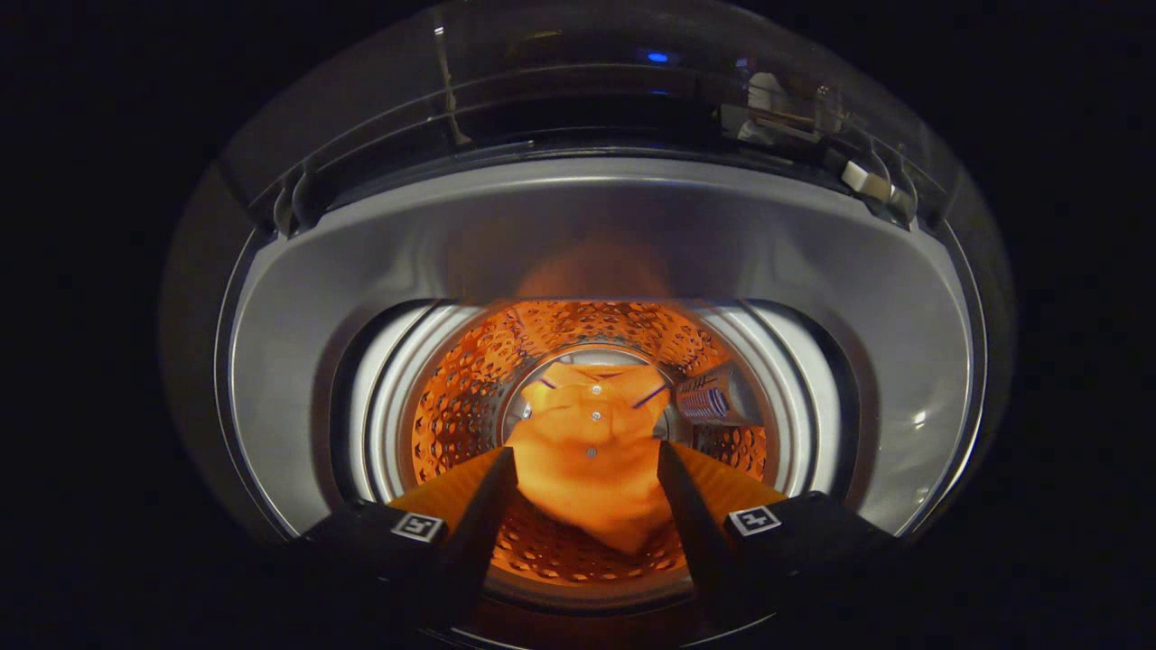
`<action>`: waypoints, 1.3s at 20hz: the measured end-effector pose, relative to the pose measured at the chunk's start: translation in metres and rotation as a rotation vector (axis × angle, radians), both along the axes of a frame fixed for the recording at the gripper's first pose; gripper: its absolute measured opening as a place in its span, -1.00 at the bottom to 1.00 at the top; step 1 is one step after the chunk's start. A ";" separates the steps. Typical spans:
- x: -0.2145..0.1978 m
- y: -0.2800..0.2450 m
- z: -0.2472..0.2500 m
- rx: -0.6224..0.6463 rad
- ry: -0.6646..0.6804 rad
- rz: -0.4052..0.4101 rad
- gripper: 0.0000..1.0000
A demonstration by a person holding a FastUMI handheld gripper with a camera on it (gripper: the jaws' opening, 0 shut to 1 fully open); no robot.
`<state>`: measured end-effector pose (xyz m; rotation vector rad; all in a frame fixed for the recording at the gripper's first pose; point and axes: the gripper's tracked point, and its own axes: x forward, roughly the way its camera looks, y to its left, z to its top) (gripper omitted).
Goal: Put the clothes into the washing machine and then close the washing machine lid.
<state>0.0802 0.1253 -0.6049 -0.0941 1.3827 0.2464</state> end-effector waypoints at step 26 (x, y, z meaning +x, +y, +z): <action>0.011 0.016 0.173 0.221 -0.530 -0.111 0.99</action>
